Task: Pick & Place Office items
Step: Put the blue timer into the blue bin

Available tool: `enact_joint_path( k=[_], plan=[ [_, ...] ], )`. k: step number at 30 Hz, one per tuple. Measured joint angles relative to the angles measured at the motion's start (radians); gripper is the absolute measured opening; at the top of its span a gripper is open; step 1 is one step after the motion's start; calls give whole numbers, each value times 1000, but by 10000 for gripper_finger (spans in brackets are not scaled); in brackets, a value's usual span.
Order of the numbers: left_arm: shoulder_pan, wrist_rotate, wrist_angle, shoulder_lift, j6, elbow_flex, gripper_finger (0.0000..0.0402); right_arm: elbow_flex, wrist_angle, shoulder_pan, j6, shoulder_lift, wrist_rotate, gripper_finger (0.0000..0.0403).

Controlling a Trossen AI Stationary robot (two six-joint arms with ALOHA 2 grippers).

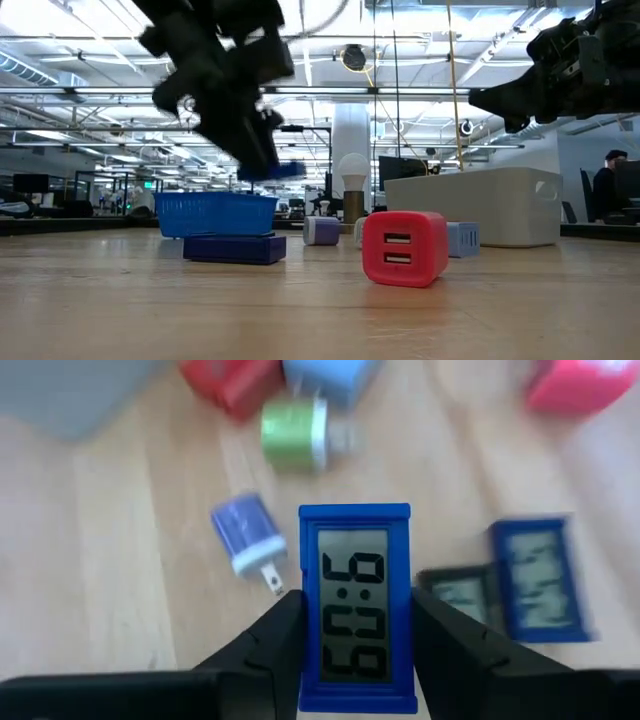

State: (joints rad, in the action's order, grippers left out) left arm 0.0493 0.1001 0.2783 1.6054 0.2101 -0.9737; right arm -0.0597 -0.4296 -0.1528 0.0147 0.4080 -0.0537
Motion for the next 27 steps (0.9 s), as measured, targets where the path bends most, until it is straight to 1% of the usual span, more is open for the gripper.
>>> enact_joint_path(
  k=[6, 11, 14, 16, 19, 21, 27],
  plan=[
    [42, -5, 20, -158, -14, 0, 146, 0, 3, 0, 3, 1, 0, 4],
    [104, -105, 82, -266, -14, 3, 146, 0, 15, 0, 3, 3, 0, 4],
    [132, -124, 85, -330, -21, 38, 146, 0, 17, 0, 4, 3, 0, 4],
    [148, -131, 89, -385, -32, 77, 146, 0, 15, 0, 8, 5, 0, 4],
    [163, -194, 65, -467, -62, 146, 146, 0, 16, 0, 10, 6, 3, 4],
    [163, -217, 55, -531, -76, 206, 146, 0, 17, 0, 3, 7, 4, 4],
    [162, -260, -116, -763, -89, 402, 146, 0, 22, 0, 27, 9, 4, 4]
  ],
)
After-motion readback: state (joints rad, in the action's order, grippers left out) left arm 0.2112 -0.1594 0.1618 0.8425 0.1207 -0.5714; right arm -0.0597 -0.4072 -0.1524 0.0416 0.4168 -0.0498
